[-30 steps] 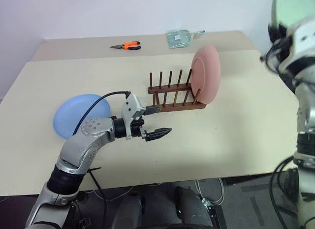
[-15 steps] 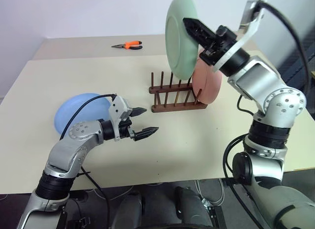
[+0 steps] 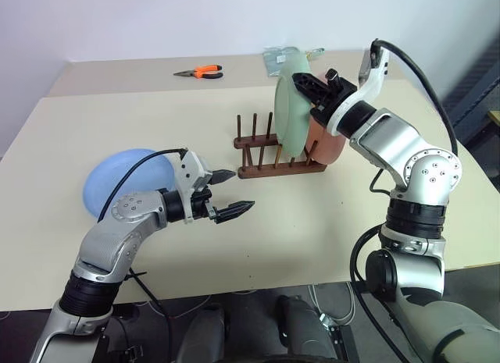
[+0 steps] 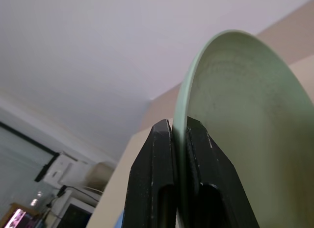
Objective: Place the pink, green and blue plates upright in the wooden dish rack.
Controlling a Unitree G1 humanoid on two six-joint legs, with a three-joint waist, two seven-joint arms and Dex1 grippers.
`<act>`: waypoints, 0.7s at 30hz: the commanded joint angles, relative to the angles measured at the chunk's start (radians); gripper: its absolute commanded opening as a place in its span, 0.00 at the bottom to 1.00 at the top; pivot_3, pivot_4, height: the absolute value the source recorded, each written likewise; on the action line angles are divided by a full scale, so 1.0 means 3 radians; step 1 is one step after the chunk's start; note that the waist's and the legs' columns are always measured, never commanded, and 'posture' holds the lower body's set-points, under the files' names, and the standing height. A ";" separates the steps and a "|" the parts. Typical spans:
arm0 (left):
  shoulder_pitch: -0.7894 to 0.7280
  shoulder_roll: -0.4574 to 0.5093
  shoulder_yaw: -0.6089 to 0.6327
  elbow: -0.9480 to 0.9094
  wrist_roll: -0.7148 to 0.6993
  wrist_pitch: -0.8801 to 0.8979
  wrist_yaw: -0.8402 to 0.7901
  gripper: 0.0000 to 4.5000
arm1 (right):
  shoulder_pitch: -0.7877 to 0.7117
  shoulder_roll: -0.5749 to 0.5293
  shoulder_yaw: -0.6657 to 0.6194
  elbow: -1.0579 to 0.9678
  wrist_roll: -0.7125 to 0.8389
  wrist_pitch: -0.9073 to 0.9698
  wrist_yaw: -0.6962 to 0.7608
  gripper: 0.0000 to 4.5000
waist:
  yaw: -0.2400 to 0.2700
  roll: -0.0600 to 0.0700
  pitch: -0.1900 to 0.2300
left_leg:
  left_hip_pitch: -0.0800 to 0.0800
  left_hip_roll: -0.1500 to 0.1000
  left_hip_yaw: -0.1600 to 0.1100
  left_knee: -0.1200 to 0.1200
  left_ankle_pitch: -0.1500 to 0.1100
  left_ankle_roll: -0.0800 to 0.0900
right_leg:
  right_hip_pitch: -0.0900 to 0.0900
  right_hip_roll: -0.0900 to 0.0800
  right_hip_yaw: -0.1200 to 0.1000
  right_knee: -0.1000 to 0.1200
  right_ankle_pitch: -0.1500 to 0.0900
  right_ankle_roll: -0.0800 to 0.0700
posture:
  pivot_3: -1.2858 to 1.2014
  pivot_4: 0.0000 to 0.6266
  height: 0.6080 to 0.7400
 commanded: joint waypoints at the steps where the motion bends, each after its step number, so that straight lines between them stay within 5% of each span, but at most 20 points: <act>1: -0.0053 -0.0007 0.0014 -0.0097 -0.0033 0.0011 -0.0013 1.00 | -0.0090 -0.0023 0.0015 0.0002 -0.0168 -0.0092 0.0220 0.16 | 0.0002 0.0000 0.0000 | 0.0000 0.0000 0.0000 0.0000 0.0000 0.0000 | 0.0000 0.0000 0.0000 0.0000 0.0000 0.0000 | 0.52 0.24 1.00; 7: -0.0070 -0.0103 0.0207 -0.0082 -0.0155 0.0083 0.0151 1.00 | -0.0147 -0.0539 0.0755 -0.0338 -0.1628 -0.0712 0.1111 0.74 | -0.0002 0.0001 0.0001 | -0.0001 -0.0001 0.0001 0.0000 0.0000 0.0000 | 0.0000 0.0000 0.0000 -0.0001 -0.0001 0.0001 | 0.52 0.24 1.00; 11: -0.0226 -0.0398 0.0642 0.0116 -0.0095 -0.0118 0.0722 1.00 | -0.0105 -0.0842 0.1009 -0.0365 -0.2570 -0.1496 0.1530 0.74 | 0.0005 -0.0001 0.0000 | 0.0000 0.0000 0.0001 0.0001 0.0000 0.0000 | 0.0001 0.0000 -0.0001 -0.0002 0.0002 0.0014 | 0.52 0.24 1.00; 15: -0.0549 -0.0720 0.1185 0.0675 0.0267 -0.0177 0.1927 1.00 | -0.0149 -0.0949 0.0875 -0.0279 -0.2944 -0.1983 0.1786 0.74 | 0.0007 -0.0006 -0.0002 | 0.0003 0.0000 -0.0001 0.0002 0.0000 -0.0001 | 0.0003 0.0001 -0.0001 -0.0002 0.0000 0.0025 | 0.52 0.24 1.00; 19: -0.0749 -0.0879 0.1901 0.0866 0.0786 -0.0348 0.3403 1.00 | -0.0038 -0.1206 0.1061 -0.0427 -0.3275 -0.2396 0.2439 0.99 | -0.0005 -0.0010 -0.0001 | 0.0002 0.0000 0.0001 0.0000 0.0000 -0.0001 | 0.0001 0.0000 -0.0001 -0.0005 0.0010 0.0022 | 0.52 0.24 1.00; 21: -0.0749 -0.0857 0.2073 0.0839 0.1067 -0.0160 0.3944 1.00 | 0.0080 -0.1268 0.1170 -0.0593 -0.3209 -0.2344 0.2791 0.99 | -0.0006 -0.0014 -0.0003 | 0.0003 0.0001 0.0000 -0.0003 0.0000 -0.0002 | 0.0000 0.0002 -0.0001 -0.0006 0.0010 0.0022 | 0.52 0.24 1.00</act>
